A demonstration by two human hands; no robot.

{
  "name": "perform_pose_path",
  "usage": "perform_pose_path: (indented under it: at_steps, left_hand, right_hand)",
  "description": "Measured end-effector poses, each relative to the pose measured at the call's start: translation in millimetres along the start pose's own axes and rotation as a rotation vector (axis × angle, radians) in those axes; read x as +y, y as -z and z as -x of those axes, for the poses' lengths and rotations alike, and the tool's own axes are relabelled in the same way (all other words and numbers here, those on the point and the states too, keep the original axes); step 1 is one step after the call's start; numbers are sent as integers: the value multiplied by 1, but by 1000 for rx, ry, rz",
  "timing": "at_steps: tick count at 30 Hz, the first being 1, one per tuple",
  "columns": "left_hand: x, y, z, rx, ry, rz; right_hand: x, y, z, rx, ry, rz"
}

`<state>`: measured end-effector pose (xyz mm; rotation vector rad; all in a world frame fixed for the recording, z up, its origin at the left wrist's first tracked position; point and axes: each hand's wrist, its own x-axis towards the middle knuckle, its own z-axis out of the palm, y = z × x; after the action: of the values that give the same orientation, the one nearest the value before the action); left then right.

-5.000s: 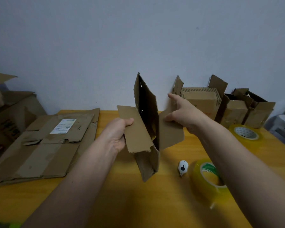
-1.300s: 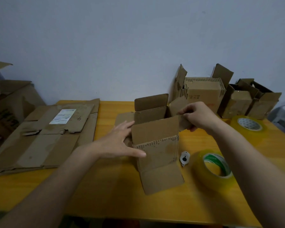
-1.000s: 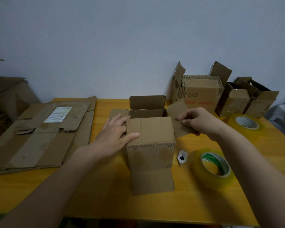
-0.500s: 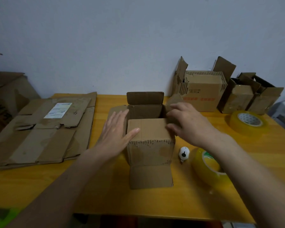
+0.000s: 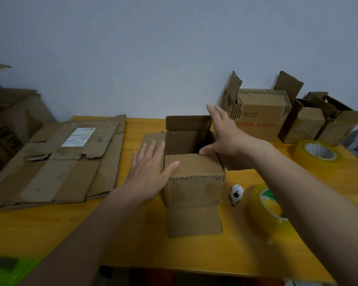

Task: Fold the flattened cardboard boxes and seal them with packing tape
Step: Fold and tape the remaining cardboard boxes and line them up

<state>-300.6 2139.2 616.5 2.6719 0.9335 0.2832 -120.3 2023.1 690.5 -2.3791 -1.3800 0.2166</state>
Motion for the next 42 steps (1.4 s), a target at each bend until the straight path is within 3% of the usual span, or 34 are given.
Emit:
perform_pose_path:
  at_steps: [7, 12, 15, 17, 19, 22, 26, 30, 33, 36, 42]
  left_hand:
    - [1, 11, 8, -17, 32, 28]
    - [7, 21, 12, -4, 174, 44]
    - [9, 38, 18, 147, 293, 202]
    - [14, 44, 21, 250, 201, 452]
    - [25, 43, 26, 154, 13, 574]
    - [32, 25, 24, -105, -156, 339]
    - [31, 7, 16, -205, -145, 63]
    - [36, 2, 18, -206, -63, 110]
    - [41, 0, 20, -176, -5, 101]
    - [43, -1, 22, -169, 52, 36]
    - [51, 0, 45, -158, -9, -23]
  right_hand:
    - [2, -11, 3, -285, 49, 386]
    - [7, -21, 7, -306, 5, 414]
    - [9, -20, 8, -304, 4, 400]
    - [8, -21, 9, -286, 6, 373]
    - [8, -20, 12, -237, -8, 327]
    - [8, -12, 18, -45, -77, 301]
    - [14, 8, 31, 231, -256, 193]
    - [4, 6, 44, 96, -90, -391]
    - [-4, -18, 45, -14, -33, -331]
    - [-5, -36, 43, -44, -102, -250]
    - [2, -36, 40, -26, -94, -246]
